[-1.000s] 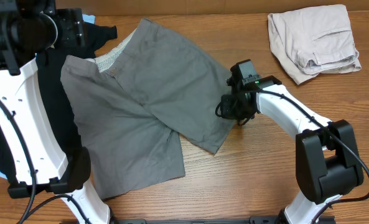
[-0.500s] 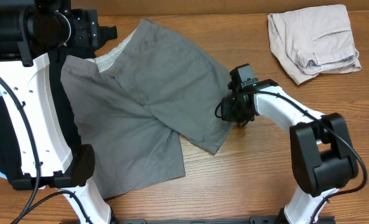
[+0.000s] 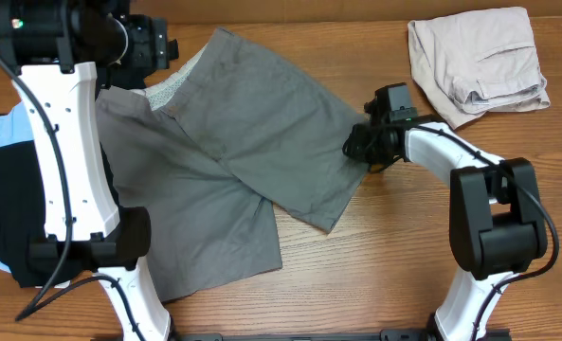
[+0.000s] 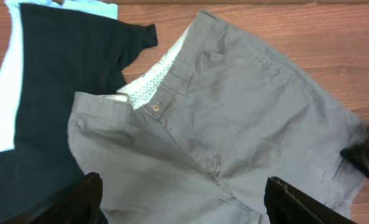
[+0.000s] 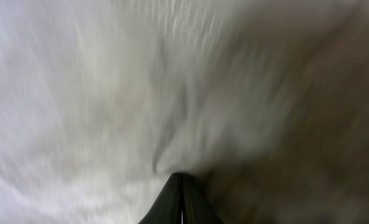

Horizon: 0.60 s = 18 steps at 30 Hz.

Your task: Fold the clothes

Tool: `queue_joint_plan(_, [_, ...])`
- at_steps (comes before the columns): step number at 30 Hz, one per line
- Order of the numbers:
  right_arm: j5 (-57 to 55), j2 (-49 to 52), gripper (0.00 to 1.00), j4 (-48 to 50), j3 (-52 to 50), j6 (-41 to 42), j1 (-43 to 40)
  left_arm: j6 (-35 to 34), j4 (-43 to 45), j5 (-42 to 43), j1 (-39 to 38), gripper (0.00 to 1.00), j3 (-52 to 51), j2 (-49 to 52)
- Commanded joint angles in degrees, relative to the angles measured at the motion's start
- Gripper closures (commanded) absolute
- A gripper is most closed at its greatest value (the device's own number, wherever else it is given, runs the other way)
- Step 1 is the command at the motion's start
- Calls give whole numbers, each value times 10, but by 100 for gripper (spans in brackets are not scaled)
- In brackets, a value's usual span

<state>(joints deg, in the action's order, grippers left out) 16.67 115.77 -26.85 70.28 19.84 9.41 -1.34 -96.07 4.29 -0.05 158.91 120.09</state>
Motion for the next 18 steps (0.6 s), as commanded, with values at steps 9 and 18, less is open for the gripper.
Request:
queue_joint_plan(9, [-152, 146, 96, 27, 76, -10, -24, 1, 17, 2, -12, 15, -2, 66])
queue_joint_plan(18, [-200, 231, 95, -2, 182, -39, -24, 1, 21, 2, -12, 15, -2, 103])
